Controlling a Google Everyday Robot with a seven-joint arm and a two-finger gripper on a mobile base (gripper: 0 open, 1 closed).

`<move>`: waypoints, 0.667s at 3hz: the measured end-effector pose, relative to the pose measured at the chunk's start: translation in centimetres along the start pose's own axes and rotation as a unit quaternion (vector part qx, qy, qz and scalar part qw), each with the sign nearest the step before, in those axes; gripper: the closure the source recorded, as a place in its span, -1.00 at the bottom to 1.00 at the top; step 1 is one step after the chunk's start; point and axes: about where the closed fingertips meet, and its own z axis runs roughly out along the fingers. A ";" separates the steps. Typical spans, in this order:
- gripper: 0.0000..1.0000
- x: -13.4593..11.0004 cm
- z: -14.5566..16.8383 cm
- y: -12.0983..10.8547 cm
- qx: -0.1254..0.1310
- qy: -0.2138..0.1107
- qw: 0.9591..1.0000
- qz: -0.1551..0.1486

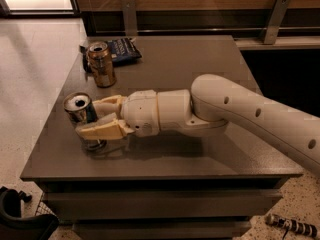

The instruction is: Knock redbull can over

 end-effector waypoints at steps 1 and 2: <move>1.00 -0.5 -0.6 -0.8 0.001 0.047 0.999 -0.008; 1.00 -1.0 -1.8 -2.3 0.005 0.121 0.992 -0.024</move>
Offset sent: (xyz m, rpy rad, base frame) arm 0.0504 -0.0442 0.0155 -0.4596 -0.0964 -0.0408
